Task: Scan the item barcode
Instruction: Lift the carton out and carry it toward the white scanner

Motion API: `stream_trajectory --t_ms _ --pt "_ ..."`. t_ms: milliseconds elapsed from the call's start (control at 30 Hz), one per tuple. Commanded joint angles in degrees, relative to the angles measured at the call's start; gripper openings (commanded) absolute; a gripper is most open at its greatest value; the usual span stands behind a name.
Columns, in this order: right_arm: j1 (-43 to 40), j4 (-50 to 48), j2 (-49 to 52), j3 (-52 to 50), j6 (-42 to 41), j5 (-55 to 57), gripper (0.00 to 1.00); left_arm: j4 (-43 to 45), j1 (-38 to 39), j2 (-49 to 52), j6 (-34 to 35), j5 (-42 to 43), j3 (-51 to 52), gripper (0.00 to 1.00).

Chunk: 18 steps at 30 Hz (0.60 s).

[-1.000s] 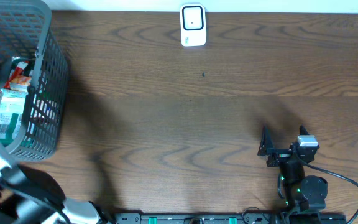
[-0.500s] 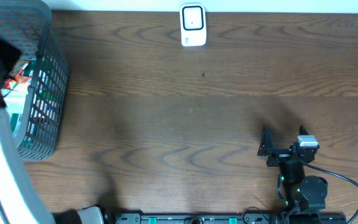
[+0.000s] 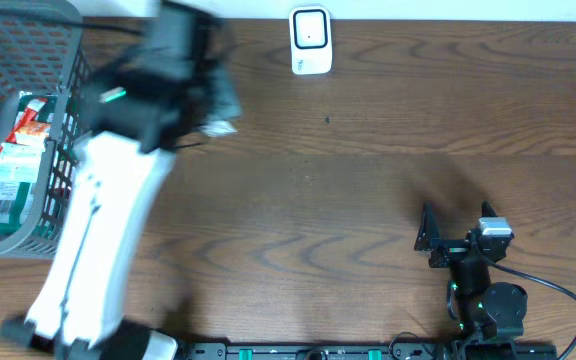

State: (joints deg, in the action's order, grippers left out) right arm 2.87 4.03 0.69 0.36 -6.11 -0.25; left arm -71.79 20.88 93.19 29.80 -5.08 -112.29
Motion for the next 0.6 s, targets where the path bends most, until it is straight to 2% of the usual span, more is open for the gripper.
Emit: stream_trajectory --t_ms 0,267,567 --pt "0.2 0.2 -0.3 -0.1 -0.7 -0.1 0.99 0.4 5.8 7.3 0.9 -0.9 0.4 0.35" --pt "0.2 0.2 -0.3 -0.1 -0.7 -0.1 0.99 4.7 14.8 20.7 0.9 -0.9 0.4 0.35" --pt "0.2 0.2 -0.3 0.0 -0.7 -0.1 0.99 11.9 21.1 30.2 0.9 4.7 0.4 0.35"
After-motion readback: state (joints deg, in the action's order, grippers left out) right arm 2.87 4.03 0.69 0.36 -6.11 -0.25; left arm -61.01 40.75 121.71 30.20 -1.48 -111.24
